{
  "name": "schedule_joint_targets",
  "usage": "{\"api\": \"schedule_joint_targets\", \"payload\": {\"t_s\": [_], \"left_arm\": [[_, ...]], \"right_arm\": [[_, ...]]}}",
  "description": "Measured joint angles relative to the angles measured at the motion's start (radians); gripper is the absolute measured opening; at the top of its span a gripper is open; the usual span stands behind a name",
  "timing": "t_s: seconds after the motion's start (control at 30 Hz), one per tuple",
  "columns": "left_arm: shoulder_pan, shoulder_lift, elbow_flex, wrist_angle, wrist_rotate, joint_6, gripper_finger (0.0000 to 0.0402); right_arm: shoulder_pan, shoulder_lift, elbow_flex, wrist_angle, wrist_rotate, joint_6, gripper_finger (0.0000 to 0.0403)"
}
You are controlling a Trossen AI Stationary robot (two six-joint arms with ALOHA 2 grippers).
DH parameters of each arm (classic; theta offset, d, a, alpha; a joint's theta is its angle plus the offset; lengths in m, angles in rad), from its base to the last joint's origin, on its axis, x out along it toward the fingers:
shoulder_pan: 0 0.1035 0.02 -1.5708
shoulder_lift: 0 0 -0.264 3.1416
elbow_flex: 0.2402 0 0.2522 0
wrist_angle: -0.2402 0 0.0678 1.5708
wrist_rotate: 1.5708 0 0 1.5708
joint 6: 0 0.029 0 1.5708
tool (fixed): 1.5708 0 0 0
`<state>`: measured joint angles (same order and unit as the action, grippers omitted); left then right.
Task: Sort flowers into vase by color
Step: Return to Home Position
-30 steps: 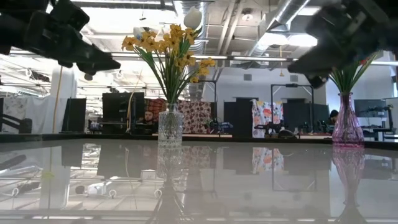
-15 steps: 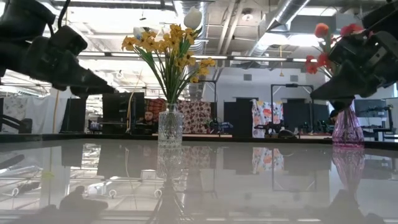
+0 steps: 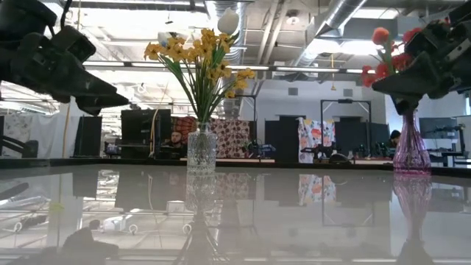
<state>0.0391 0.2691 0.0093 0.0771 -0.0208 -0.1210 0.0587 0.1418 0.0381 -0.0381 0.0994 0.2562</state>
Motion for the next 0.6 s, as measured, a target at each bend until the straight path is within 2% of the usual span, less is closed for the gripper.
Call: {"api": "schedule_joint_targets", "payload": {"t_s": [0.17, 0.3, 0.4, 0.6], "left_arm": [[-0.001, -0.16, 0.015, -0.099, 0.015, -0.011, 0.0203], [-0.001, -0.264, 0.03, -0.141, 0.015, -0.007, 0.0203], [-0.001, -0.265, 0.032, -0.141, -0.006, -0.011, 0.0203], [-0.001, -0.235, 0.034, -0.146, -0.028, -0.18, 0.0203]], "right_arm": [[0.0, -0.042, 0.011, -0.024, -0.017, 0.029, 0.0025], [-0.003, -0.057, 0.014, -0.017, 0.021, 0.03, 0.0029], [-0.003, -0.058, 0.014, -0.017, 0.03, 0.031, 0.0033], [-0.002, -0.058, 0.014, -0.016, 0.031, 0.031, 0.0034]]}}
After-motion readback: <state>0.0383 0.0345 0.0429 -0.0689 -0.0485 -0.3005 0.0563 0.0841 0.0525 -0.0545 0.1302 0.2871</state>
